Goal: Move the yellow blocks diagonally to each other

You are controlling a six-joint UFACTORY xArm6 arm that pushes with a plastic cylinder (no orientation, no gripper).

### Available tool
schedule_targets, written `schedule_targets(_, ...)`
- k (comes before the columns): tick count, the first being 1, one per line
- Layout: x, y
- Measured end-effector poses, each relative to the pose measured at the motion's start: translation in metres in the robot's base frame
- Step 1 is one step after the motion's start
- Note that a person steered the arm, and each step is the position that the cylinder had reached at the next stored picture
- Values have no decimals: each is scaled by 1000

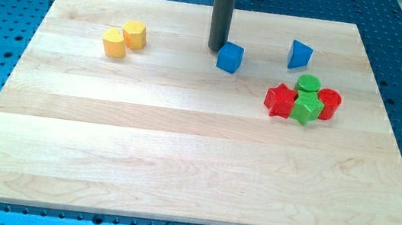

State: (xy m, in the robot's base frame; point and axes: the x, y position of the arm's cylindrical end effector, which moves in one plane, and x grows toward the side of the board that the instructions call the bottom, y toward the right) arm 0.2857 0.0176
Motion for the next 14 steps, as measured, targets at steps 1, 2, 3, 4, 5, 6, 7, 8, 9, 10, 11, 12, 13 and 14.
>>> schedule_targets(1, -41, -31)
schedule_targets(2, -16, -103)
schedule_targets(3, 29, -138)
schedule_targets(4, 55, -165)
schedule_targets(5, 29, -170)
schedule_targets(6, 22, -178)
schedule_targets(7, 43, -209)
schedule_targets(8, 52, -225)
schedule_targets(9, 110, -228)
schedule_targets(10, 161, -230)
schedule_targets(11, 156, -230)
schedule_targets(12, 202, -230)
schedule_targets(13, 235, -244)
schedule_targets(14, 231, -166)
